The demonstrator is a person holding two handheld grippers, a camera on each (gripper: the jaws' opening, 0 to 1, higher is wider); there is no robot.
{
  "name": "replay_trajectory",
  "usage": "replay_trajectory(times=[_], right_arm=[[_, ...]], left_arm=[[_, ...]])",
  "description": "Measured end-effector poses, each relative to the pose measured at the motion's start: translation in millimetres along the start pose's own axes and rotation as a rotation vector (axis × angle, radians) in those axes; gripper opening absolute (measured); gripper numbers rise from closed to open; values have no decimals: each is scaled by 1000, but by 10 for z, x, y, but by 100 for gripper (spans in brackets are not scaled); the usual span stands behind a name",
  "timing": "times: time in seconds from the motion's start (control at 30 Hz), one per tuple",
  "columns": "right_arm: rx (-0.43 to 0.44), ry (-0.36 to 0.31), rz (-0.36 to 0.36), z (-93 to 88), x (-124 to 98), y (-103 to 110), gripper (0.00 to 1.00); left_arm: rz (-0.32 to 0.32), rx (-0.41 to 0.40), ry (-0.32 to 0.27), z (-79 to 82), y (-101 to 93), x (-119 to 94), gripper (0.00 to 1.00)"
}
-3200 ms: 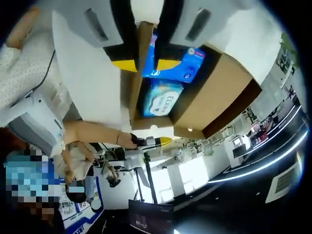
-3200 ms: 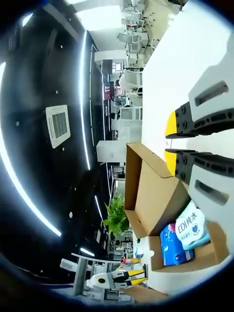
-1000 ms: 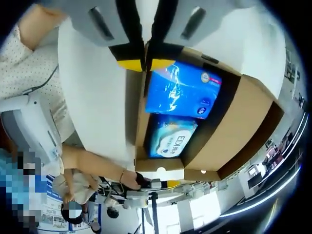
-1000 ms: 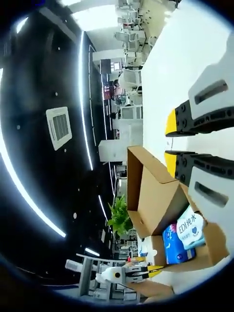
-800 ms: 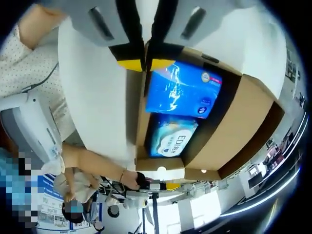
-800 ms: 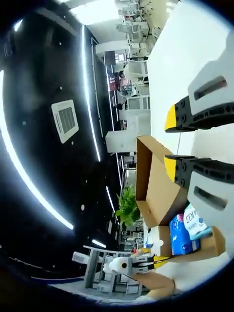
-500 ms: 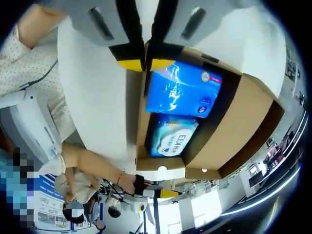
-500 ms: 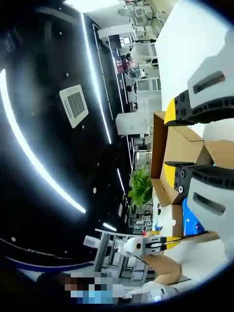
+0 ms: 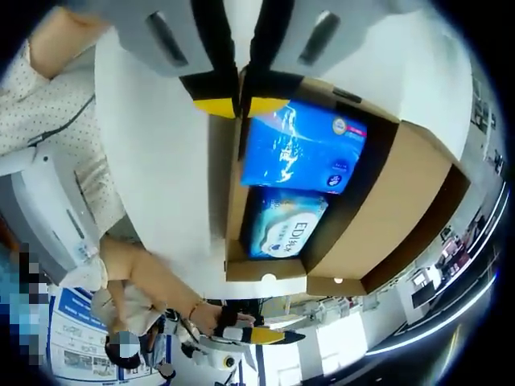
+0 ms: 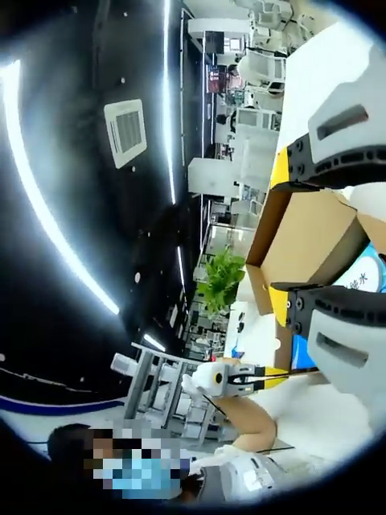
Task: Operate the shoe box by opening the lid, removing the specified soft item, and placing it in the target area until the item is outside and the box remains undamaged.
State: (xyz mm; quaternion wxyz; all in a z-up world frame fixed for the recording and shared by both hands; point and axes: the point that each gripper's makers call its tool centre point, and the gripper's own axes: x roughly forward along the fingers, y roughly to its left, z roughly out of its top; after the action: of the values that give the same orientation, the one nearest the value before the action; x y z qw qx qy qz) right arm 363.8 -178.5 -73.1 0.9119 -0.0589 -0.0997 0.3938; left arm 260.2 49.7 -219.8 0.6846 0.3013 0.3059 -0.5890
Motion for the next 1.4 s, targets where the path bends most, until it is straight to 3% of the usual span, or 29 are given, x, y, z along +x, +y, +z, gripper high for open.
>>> replay_trajectory(times=[0.17, 0.37, 0.6, 0.83, 1.07, 1.4], right_arm=[[-10, 24, 16, 11, 25, 51, 48], [-77, 107, 52, 24, 79, 144, 56], [-138, 208, 81, -49, 70, 235, 57], [-153, 231, 89, -67, 28, 277, 58], [-186, 289, 93, -95, -3, 275, 60], [-283, 454, 185, -268, 122, 341, 63]], left_arm=[[0, 2, 2, 0, -4, 12, 2], [-1, 3, 4, 6, -1, 20, 2], [-21, 5, 16, 23, 10, 16, 2], [-76, -2, 59, 27, 16, 19, 2], [-73, 15, 57, 17, 43, -18, 2], [-43, 46, 74, 10, 48, -14, 2]])
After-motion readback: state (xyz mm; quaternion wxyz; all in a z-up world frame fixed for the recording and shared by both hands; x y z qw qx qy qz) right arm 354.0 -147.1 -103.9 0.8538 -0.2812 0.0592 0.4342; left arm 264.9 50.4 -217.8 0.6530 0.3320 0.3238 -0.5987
